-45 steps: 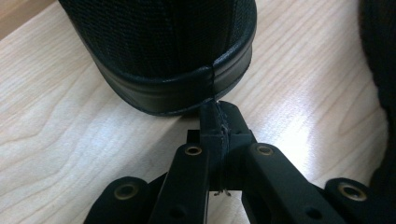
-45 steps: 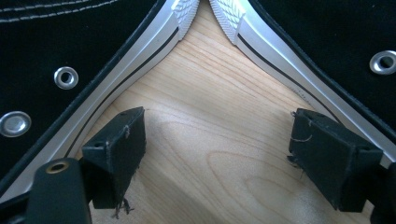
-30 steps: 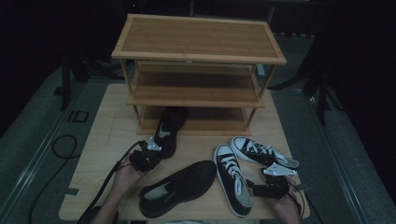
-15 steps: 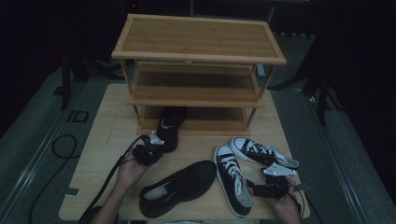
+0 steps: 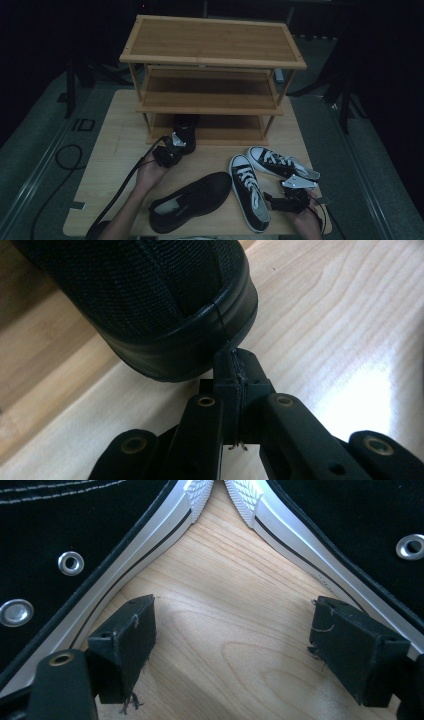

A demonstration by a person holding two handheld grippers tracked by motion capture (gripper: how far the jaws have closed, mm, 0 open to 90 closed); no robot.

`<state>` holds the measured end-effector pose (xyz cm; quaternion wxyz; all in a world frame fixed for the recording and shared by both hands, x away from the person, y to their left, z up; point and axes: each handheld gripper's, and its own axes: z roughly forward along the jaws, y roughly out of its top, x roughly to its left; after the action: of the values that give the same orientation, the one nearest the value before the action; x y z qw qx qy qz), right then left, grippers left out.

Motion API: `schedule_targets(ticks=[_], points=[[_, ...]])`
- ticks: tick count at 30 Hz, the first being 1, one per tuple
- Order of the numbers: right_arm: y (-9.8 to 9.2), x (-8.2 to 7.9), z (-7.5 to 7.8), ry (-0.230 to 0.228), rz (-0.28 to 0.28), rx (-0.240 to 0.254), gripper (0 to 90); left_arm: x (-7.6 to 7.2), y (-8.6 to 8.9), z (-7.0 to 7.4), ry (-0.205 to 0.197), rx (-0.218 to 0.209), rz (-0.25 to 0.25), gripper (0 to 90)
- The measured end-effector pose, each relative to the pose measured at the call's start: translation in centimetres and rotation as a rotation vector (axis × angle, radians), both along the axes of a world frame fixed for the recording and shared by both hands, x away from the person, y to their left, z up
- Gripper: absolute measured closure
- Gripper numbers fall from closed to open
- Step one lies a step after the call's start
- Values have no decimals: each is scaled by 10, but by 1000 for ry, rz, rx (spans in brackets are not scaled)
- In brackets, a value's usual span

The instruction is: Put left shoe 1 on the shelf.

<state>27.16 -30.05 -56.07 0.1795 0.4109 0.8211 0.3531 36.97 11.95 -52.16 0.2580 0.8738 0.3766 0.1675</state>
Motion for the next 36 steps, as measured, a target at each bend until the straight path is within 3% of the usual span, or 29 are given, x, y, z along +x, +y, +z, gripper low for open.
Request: schedule_targets(ticks=[3,8,13,22,26,36], points=[[0,0,0,0,0,0,185,6,-2,0,-5,3,7,894],[0,0,0,0,0,0,185,16,0,5,-17,-34,30,896],[0,0,0,0,0,0,185,21,-1,6,-27,0,36,896],[0,0,0,0,0,0,185,30,2,4,-21,-3,98,895],[0,0,0,0,0,0,185,29,5,3,-11,14,100,849],[0,0,0,0,0,0,185,17,14,5,18,-25,67,744]])
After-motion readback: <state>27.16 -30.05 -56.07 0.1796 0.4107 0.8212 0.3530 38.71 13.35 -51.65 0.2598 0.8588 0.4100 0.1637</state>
